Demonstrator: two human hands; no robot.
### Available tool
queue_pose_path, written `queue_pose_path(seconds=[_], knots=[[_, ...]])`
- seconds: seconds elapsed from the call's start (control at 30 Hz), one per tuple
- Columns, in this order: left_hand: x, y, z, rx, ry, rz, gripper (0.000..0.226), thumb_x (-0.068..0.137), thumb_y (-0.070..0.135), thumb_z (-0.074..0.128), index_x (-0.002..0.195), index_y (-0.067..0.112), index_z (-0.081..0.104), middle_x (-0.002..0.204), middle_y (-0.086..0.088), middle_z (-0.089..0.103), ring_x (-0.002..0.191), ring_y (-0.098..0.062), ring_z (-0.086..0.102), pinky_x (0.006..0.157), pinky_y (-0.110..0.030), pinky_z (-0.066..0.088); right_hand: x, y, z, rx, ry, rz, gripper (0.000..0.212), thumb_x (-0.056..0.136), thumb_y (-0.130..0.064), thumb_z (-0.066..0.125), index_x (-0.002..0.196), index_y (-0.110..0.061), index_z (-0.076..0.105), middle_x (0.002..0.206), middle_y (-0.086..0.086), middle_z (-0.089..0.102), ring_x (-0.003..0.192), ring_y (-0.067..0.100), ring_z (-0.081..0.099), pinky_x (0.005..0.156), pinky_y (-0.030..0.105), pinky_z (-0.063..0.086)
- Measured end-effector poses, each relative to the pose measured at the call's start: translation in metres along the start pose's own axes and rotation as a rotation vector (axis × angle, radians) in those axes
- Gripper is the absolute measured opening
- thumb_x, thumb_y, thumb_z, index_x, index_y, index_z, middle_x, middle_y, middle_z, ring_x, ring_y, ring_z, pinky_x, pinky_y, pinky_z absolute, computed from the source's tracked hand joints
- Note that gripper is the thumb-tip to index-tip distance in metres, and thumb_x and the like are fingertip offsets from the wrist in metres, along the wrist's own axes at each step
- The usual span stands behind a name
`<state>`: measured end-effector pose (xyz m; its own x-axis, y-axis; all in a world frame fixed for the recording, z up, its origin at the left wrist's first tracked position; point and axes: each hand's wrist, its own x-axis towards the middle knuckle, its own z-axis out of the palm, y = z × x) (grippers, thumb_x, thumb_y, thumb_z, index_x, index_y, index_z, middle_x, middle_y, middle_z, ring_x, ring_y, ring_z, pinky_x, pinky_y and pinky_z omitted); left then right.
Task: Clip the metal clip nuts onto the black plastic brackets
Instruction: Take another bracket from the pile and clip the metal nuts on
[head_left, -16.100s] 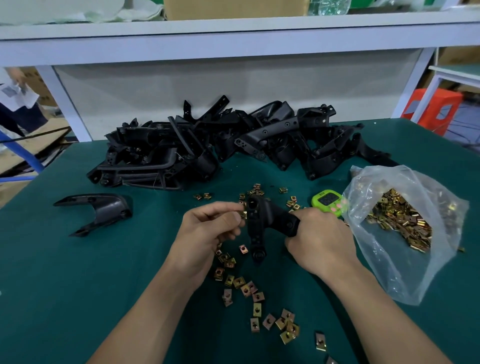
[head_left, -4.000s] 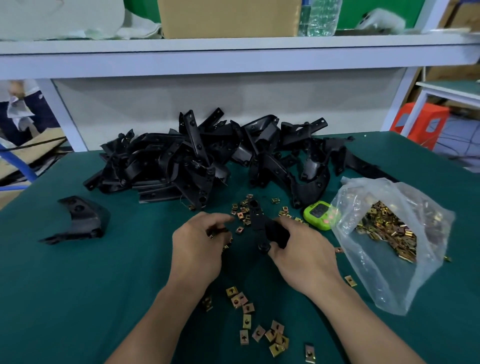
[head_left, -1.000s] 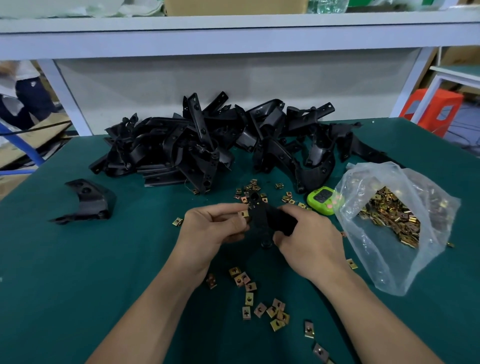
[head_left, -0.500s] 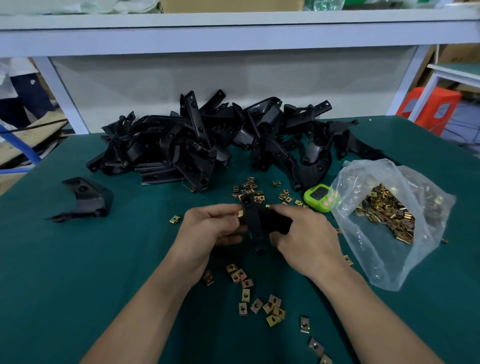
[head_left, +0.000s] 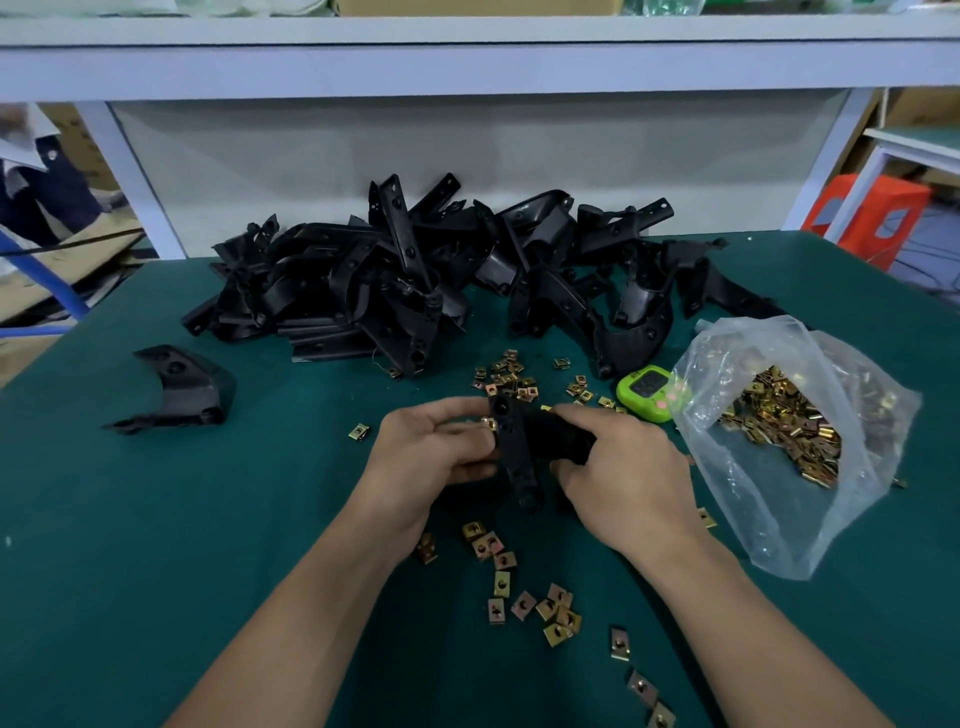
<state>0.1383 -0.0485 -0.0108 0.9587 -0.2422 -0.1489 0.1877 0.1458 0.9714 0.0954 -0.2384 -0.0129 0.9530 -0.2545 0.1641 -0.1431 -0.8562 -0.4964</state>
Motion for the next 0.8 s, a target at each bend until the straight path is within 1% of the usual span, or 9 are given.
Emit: queue_pose_path(seconds=[0.07, 0.13, 0.23, 0.3, 0.37, 0.47, 0.6, 0.7, 0.8], knots=[[0.0003, 0.0004, -0.0011, -0.017, 0.019, -0.006, 0.019, 0.088, -0.005, 0.071, 0.101, 0.008, 0.074, 0.089, -0.014, 0.078, 0.08, -0.021, 0.076, 0.066, -0.024, 0.059, 0.0, 0.0007, 0.0009, -0.022, 0.021, 0.01, 0.055, 0.084, -0.033, 0.073, 0.134, -0.052, 0.059, 0.11, -0.014, 0.073, 0.102, 0.023, 0.067, 0.072, 0.031, 0.047], [0.0001, 0.0017, -0.0026, -0.027, 0.026, -0.011, 0.016, 0.087, -0.007, 0.07, 0.095, 0.007, 0.075, 0.085, -0.012, 0.077, 0.077, -0.02, 0.075, 0.065, -0.025, 0.059, -0.0002, 0.0012, 0.0011, -0.029, 0.029, 0.011, 0.054, 0.084, -0.033, 0.072, 0.133, -0.052, 0.059, 0.112, -0.015, 0.073, 0.104, 0.023, 0.066, 0.073, 0.032, 0.045], [-0.0021, 0.0042, -0.0021, -0.034, 0.01, -0.011, 0.024, 0.086, -0.009, 0.069, 0.082, 0.013, 0.079, 0.082, -0.012, 0.076, 0.074, -0.021, 0.075, 0.064, -0.026, 0.059, 0.0004, 0.0011, -0.0001, -0.031, 0.005, 0.008, 0.051, 0.085, -0.032, 0.069, 0.13, -0.053, 0.06, 0.112, -0.015, 0.072, 0.104, 0.023, 0.065, 0.071, 0.03, 0.04], [-0.0034, 0.0054, -0.0011, -0.035, 0.006, -0.011, 0.031, 0.086, -0.009, 0.068, 0.075, 0.016, 0.081, 0.081, -0.012, 0.076, 0.073, -0.022, 0.075, 0.063, -0.026, 0.059, 0.0011, 0.0011, -0.0007, -0.031, -0.007, 0.005, 0.05, 0.085, -0.032, 0.069, 0.13, -0.053, 0.061, 0.11, -0.014, 0.073, 0.103, 0.023, 0.065, 0.071, 0.029, 0.041], [-0.0038, 0.0061, -0.0004, -0.047, 0.013, -0.013, 0.027, 0.087, -0.007, 0.068, 0.077, 0.015, 0.081, 0.083, -0.014, 0.076, 0.073, -0.023, 0.075, 0.063, -0.026, 0.059, 0.0013, 0.0008, -0.0013, -0.026, -0.01, 0.01, 0.05, 0.085, -0.032, 0.069, 0.131, -0.052, 0.061, 0.11, -0.014, 0.073, 0.103, 0.022, 0.065, 0.072, 0.029, 0.042], [-0.0031, 0.0058, 0.0007, -0.069, 0.028, -0.025, 0.014, 0.091, 0.001, 0.069, 0.087, 0.007, 0.08, 0.09, -0.018, 0.077, 0.075, -0.025, 0.075, 0.063, -0.027, 0.059, 0.0004, 0.0002, -0.0015, -0.01, 0.0, 0.013, 0.05, 0.085, -0.031, 0.07, 0.129, -0.053, 0.061, 0.107, -0.016, 0.073, 0.102, 0.022, 0.065, 0.072, 0.03, 0.043], [-0.0019, 0.0039, 0.0008, -0.08, 0.048, -0.027, 0.01, 0.092, 0.003, 0.069, 0.092, 0.004, 0.079, 0.092, -0.019, 0.077, 0.076, -0.024, 0.075, 0.064, -0.026, 0.059, 0.0006, -0.0009, -0.0013, -0.01, 0.011, 0.022, 0.052, 0.084, -0.033, 0.071, 0.131, -0.052, 0.061, 0.111, -0.016, 0.073, 0.105, 0.021, 0.066, 0.078, 0.032, 0.05], [-0.0011, 0.0037, -0.0003, -0.086, 0.058, -0.027, 0.009, 0.093, 0.004, 0.069, 0.097, 0.002, 0.077, 0.093, -0.018, 0.078, 0.077, -0.024, 0.075, 0.064, -0.026, 0.059, 0.0007, -0.0004, -0.0017, -0.007, 0.002, 0.025, 0.052, 0.084, -0.032, 0.071, 0.131, -0.052, 0.061, 0.111, -0.017, 0.073, 0.104, 0.021, 0.066, 0.077, 0.032, 0.05], [-0.0014, 0.0034, -0.0003, -0.068, 0.048, -0.016, 0.009, 0.093, 0.005, 0.07, 0.098, 0.003, 0.077, 0.093, -0.017, 0.078, 0.077, -0.023, 0.075, 0.064, -0.025, 0.059, 0.0005, -0.0003, -0.0025, -0.001, -0.013, 0.023, 0.052, 0.084, -0.03, 0.07, 0.13, -0.053, 0.061, 0.108, -0.016, 0.073, 0.101, 0.021, 0.065, 0.074, 0.031, 0.048]])
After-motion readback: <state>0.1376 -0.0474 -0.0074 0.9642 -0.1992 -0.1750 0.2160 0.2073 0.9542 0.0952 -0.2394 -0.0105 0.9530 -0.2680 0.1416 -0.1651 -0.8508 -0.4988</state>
